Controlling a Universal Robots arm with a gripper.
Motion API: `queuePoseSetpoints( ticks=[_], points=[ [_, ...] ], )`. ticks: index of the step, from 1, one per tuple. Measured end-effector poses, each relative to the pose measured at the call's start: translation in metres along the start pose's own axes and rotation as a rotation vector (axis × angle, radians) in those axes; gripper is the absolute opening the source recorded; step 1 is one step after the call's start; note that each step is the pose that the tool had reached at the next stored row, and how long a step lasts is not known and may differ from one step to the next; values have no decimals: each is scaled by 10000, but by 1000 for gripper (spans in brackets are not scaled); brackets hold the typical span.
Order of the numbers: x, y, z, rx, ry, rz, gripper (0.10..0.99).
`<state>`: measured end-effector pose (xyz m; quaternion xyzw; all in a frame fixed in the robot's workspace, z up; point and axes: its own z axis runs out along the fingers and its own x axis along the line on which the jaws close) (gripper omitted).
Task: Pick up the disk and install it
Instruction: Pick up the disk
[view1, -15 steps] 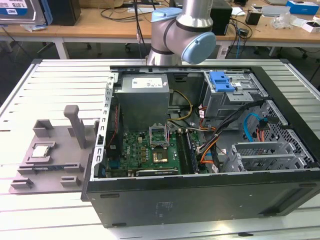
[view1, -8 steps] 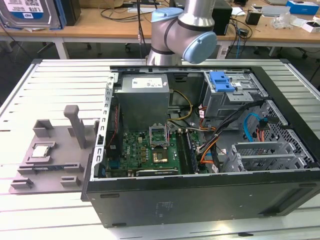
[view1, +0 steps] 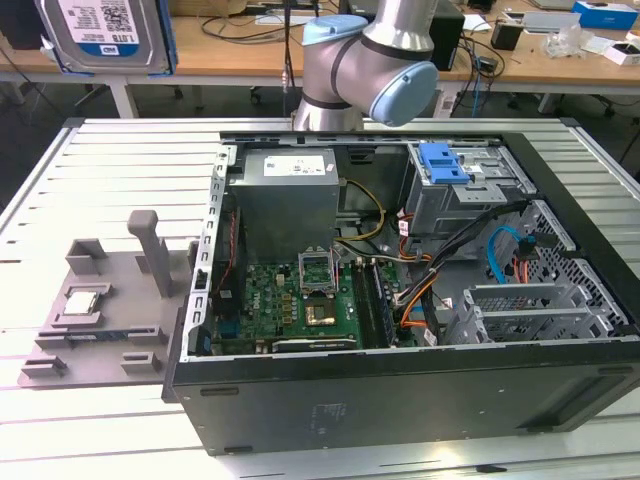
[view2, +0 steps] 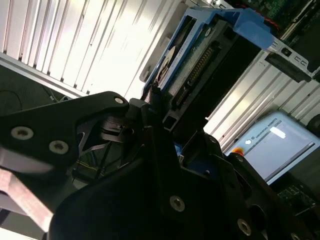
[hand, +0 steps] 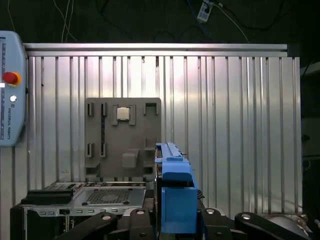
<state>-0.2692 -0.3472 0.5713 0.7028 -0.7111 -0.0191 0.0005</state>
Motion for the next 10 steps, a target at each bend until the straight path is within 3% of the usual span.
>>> queuePoseSetpoints(
  ticks=[6, 10],
  points=[
    [-1, -156, 49, -2, 0, 2, 365],
    [-1, -330, 99, -2, -1, 1, 365]
  ],
)
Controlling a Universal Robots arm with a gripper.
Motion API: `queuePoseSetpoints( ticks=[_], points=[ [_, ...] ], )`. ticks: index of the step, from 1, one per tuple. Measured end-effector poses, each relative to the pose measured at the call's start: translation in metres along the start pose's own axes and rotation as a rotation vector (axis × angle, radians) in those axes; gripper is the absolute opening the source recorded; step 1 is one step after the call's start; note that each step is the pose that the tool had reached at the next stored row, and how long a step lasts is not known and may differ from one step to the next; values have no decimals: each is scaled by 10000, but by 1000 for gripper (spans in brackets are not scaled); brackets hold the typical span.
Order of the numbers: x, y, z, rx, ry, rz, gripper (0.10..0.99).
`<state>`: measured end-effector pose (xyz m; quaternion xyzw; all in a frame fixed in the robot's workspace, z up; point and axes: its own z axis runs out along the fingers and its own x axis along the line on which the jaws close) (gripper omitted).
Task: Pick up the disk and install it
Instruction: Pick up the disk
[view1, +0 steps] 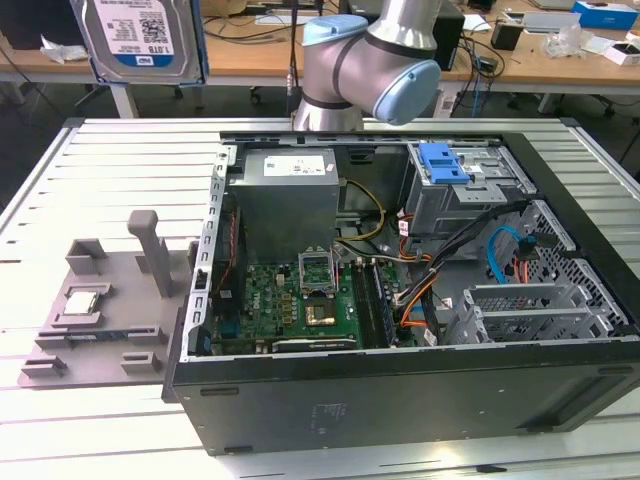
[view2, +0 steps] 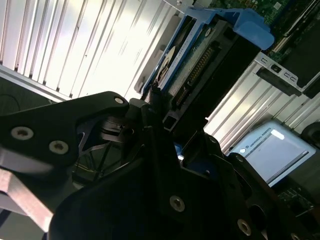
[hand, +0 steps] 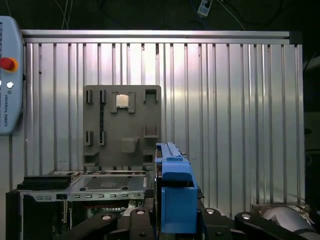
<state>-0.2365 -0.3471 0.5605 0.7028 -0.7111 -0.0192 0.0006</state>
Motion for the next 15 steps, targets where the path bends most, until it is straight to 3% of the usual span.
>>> queuePoseSetpoints(
  ticks=[15],
  points=[
    [-2, -470, 134, -8, 1, 0, 365]
  ],
)
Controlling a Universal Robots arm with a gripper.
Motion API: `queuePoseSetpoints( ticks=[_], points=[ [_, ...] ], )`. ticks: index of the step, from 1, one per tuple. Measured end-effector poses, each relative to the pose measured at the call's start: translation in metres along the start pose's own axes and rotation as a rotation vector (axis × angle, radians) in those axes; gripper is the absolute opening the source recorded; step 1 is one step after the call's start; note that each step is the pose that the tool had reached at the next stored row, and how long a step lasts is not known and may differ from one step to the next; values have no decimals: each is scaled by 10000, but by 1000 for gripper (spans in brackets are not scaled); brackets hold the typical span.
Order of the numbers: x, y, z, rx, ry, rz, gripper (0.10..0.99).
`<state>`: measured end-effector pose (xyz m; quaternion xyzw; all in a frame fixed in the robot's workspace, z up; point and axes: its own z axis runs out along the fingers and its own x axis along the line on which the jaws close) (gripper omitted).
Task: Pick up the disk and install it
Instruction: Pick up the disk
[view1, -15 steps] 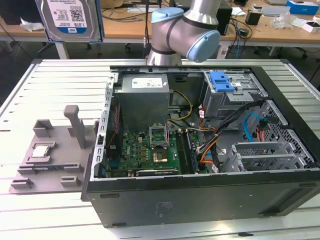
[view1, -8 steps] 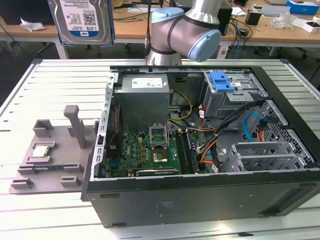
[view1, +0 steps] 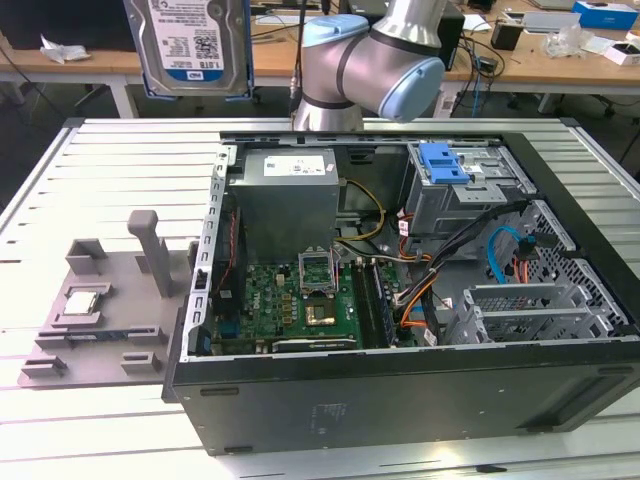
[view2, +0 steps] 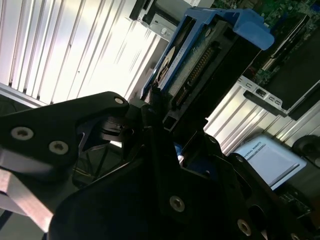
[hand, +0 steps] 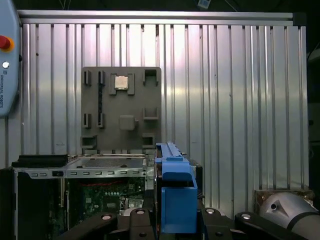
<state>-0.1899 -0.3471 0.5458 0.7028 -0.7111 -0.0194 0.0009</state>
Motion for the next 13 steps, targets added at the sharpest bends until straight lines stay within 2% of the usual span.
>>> queuePoseSetpoints(
  ticks=[6, 11, 13],
  points=[
    [1, -164, 99, -7, 0, 0, 365],
    [1, -272, 180, -13, 1, 1, 365],
    [2, -361, 216, -15, 1, 0, 365]
  ],
)
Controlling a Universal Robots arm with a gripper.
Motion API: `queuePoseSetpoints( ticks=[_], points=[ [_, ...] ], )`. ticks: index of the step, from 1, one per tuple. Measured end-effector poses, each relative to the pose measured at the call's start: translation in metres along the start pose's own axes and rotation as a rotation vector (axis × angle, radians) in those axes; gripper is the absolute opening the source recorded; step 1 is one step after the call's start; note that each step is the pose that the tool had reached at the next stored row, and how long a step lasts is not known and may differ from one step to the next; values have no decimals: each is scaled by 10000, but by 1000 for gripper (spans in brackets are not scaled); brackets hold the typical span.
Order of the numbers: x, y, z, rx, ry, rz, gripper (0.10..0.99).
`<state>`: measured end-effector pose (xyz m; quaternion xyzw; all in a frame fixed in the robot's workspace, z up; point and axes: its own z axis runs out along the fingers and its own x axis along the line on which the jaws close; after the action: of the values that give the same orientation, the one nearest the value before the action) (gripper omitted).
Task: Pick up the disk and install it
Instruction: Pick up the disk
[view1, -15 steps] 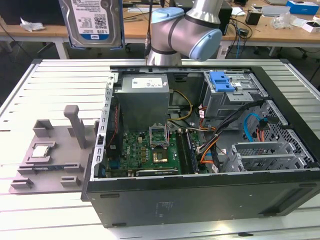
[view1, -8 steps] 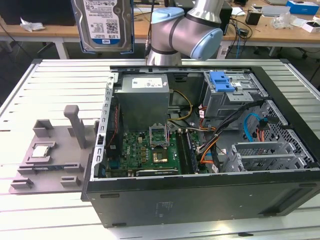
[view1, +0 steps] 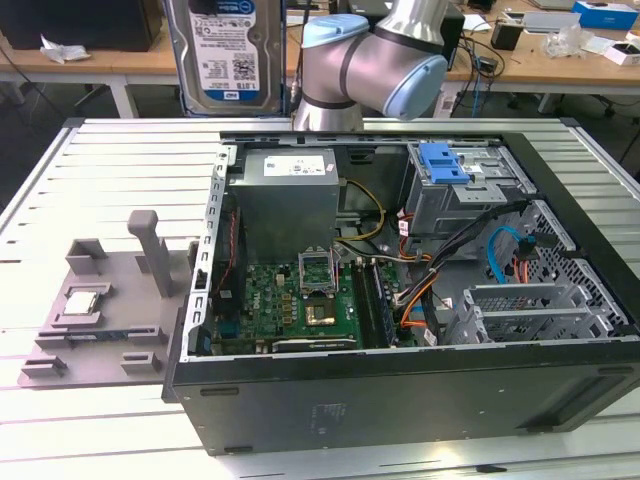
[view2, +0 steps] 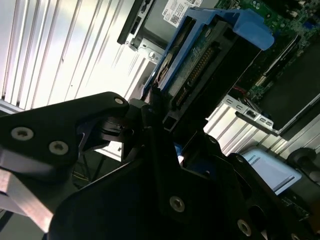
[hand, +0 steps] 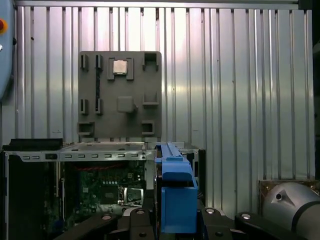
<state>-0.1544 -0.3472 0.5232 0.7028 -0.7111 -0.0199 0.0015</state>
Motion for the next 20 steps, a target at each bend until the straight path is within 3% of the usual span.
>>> queuePoseSetpoints(
  ticks=[3, 8, 12, 17, 20],
  points=[
    [-1, -133, 17, -1, 2, 0, 365],
    [-5, -497, 22, -1, 2, 2, 365],
    [-7, -662, 19, 0, 2, 2, 365],
    [-11, -960, 11, -1, 1, 0, 365],
    [-12, -1063, 7, -1, 2, 0, 365]
  ],
)
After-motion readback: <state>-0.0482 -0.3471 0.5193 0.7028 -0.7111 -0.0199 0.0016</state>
